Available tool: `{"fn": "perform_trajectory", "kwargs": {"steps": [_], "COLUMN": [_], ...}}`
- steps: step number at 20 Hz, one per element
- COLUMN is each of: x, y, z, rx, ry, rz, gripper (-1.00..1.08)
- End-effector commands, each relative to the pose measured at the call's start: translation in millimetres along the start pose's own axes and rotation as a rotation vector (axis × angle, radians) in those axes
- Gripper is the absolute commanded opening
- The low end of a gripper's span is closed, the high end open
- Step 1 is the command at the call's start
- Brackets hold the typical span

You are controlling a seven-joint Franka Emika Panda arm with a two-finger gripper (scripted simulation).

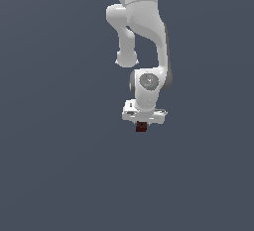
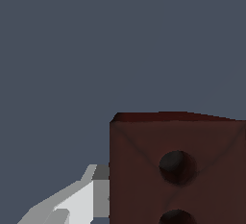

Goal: Pick up the object and move it to a goal position.

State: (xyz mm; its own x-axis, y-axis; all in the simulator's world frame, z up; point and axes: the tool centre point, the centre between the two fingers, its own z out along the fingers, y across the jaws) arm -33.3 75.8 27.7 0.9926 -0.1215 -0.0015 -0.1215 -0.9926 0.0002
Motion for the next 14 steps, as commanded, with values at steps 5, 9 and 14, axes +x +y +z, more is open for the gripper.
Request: {"fn": "perform_trajectory", "kwargs": {"steps": [5, 9, 14], "x": [-1.8, -5.1, -10.8], "y": [-10.0, -25.0, -52.5], "z": [-14.5, -36.8, -77.6], "rx": [0.0, 0.0, 0.0], "ry": [0.001, 0.001, 0.001], "rz": [-0.001, -0.001, 0.0], "gripper": [-1.0, -1.0, -1.0]}}
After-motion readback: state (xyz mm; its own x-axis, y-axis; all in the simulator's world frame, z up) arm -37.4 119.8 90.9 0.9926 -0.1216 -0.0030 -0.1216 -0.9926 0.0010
